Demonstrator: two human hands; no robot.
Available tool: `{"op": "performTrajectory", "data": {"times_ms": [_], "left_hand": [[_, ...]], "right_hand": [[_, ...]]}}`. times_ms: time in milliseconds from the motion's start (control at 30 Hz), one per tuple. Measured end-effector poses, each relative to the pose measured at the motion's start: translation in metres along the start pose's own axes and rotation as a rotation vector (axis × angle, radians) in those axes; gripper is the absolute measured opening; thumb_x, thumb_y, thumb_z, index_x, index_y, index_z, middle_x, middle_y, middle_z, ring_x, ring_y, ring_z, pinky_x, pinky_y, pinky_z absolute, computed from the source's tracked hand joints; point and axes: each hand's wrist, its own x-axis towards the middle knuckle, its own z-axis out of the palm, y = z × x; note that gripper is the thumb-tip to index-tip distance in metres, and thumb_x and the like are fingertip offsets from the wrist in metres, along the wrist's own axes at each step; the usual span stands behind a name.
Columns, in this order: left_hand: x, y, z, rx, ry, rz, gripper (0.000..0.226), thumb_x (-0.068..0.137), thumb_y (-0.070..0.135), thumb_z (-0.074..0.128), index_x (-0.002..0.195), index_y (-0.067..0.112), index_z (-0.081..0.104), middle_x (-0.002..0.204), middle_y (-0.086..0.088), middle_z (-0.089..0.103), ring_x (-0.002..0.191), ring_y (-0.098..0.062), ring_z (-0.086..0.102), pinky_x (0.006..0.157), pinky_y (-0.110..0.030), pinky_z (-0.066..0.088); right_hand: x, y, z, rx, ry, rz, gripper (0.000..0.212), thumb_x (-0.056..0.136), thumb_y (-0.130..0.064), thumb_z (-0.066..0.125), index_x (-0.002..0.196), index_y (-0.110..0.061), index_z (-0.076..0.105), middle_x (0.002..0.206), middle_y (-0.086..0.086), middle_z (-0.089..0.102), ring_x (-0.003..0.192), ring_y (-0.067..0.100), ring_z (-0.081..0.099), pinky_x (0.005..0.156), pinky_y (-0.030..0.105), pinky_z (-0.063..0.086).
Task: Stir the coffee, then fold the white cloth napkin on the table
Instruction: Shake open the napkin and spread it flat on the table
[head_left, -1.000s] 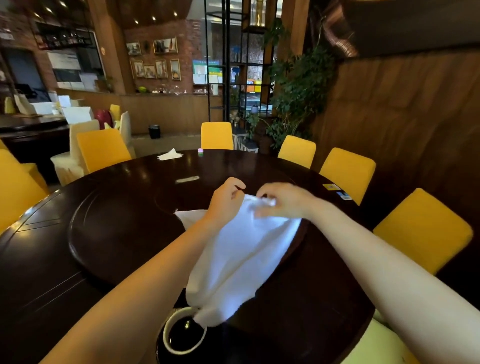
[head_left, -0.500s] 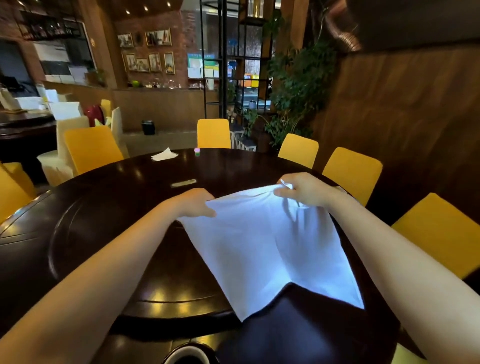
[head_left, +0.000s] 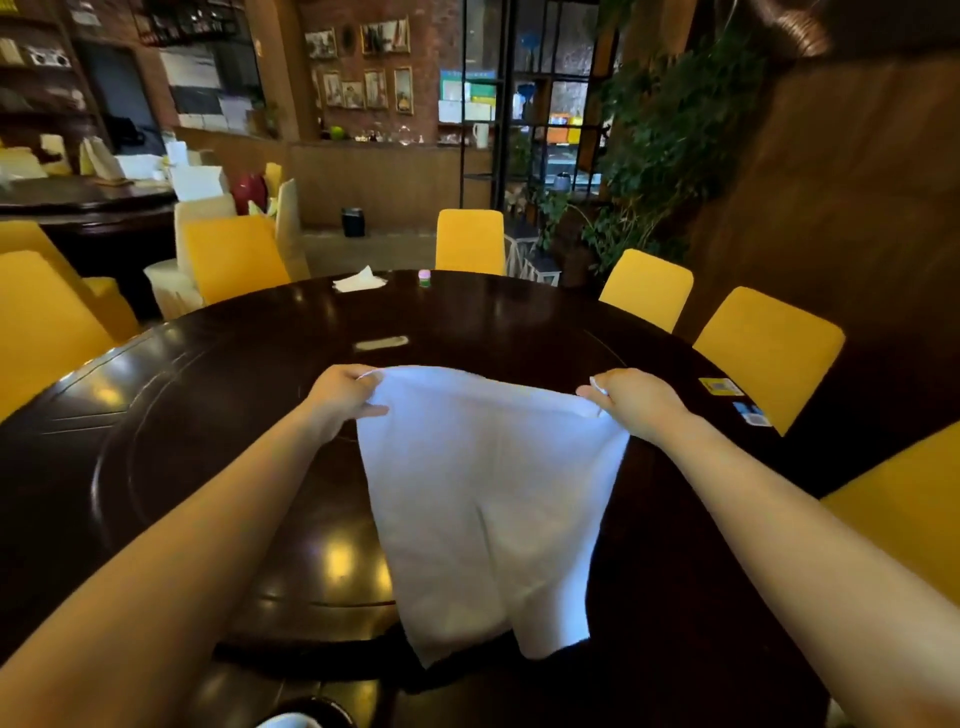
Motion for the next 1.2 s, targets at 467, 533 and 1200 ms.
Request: {"op": "performTrajectory", "data": {"times_ms": [467,533,1200], "left_hand": [[0.021,0.06,-0.002,0.255,0.433,0.296,0.034,0.093,0.024,0.044,0.069,0.008,0.061,0.069,0.0,0.057,0.074,-0.018,0.051,0.069,-0.029,0.036],[0.02,0.069,-0.007,0.299,0.444,0.352,0.038,0.094,0.023,0.044,0.062,0.006,0.055,0.061,0.001,0.049,0.069,-0.017,0.045,0.066,-0.031,0.033],[-0.157,-0.082,0.035,0.411,0.108,0.514,0.033,0.084,0.03,0.048,0.091,0.007,0.072,0.095,-0.008,0.073,0.091,-0.014,0.064,0.074,-0.021,0.039]], "right_hand": [[0.096,0.014,-0.039,0.317,0.397,0.272,0.046,0.101,-0.034,0.025,0.114,-0.006,0.059,0.092,0.023,0.065,0.087,0.041,0.061,0.06,0.037,0.043],[0.102,0.011,-0.052,0.465,0.508,0.233,0.044,0.101,-0.028,0.029,0.076,-0.009,0.06,0.063,0.017,0.059,0.065,0.037,0.058,0.057,0.038,0.047],[-0.115,0.051,0.086,0.982,0.394,0.535,0.048,0.094,-0.047,0.035,0.079,-0.017,0.069,0.097,0.018,0.067,0.096,0.034,0.06,0.093,0.046,0.046]]}}
